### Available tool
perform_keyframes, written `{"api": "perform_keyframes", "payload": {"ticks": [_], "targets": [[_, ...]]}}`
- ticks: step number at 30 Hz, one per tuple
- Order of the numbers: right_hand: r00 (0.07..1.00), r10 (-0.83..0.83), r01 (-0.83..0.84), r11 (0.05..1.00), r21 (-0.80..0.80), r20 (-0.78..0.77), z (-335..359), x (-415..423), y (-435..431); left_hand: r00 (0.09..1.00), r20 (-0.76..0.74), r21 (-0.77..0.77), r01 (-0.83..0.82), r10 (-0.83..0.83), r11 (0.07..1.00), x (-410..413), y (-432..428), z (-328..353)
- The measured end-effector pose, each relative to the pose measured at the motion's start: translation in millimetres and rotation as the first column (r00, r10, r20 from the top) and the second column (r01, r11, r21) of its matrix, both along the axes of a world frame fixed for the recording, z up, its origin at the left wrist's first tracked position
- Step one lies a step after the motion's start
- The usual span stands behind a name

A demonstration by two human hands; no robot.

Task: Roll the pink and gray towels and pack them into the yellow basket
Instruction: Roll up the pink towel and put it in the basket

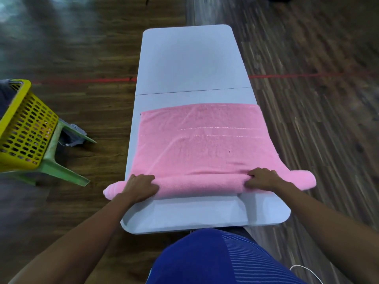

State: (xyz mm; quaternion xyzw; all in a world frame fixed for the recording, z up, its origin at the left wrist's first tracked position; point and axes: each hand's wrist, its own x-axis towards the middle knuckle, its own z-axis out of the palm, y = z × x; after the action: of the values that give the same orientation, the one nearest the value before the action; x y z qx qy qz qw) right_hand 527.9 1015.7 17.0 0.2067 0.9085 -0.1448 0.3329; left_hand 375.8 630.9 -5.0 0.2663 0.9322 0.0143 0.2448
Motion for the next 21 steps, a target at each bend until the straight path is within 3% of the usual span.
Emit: {"api": "perform_keyframes", "payload": {"ticks": [2, 5, 8, 13, 18, 21], "targets": [[0.990, -0.039, 0.053, 0.994, 0.100, -0.135, -8.1, 3.7, 1.5, 0.994, -0.099, 0.074, -0.033, 0.040, 0.997, -2.9, -5.4, -6.7], [0.878, 0.020, 0.136, 0.947, 0.290, -0.478, -23.7, 9.5, -0.3, 0.932, -0.347, 0.249, -0.018, 0.107, 0.968, 1.3, -5.6, -15.7], [0.798, 0.058, 0.121, 0.960, 0.254, -0.600, -31.7, 18.2, -8.2, 0.906, -0.420, 0.321, 0.090, 0.057, 0.943, 16.1, 1.8, -18.6], [0.837, 0.175, -0.048, 0.967, 0.250, -0.519, -49.4, 44.3, -20.3, 0.943, -0.318, 0.144, 0.152, -0.100, 0.978, 35.6, -2.5, -34.3], [0.901, 0.131, -0.027, 0.968, 0.248, -0.413, -32.8, 27.9, -15.7, 0.943, -0.324, 0.187, 0.137, -0.070, 0.973, 21.3, 6.1, -20.4], [0.977, 0.119, -0.100, 0.988, 0.115, -0.178, -9.2, 10.9, -7.5, 0.994, -0.070, 0.122, 0.097, -0.088, 0.988, 8.0, 3.3, -8.5]]}}
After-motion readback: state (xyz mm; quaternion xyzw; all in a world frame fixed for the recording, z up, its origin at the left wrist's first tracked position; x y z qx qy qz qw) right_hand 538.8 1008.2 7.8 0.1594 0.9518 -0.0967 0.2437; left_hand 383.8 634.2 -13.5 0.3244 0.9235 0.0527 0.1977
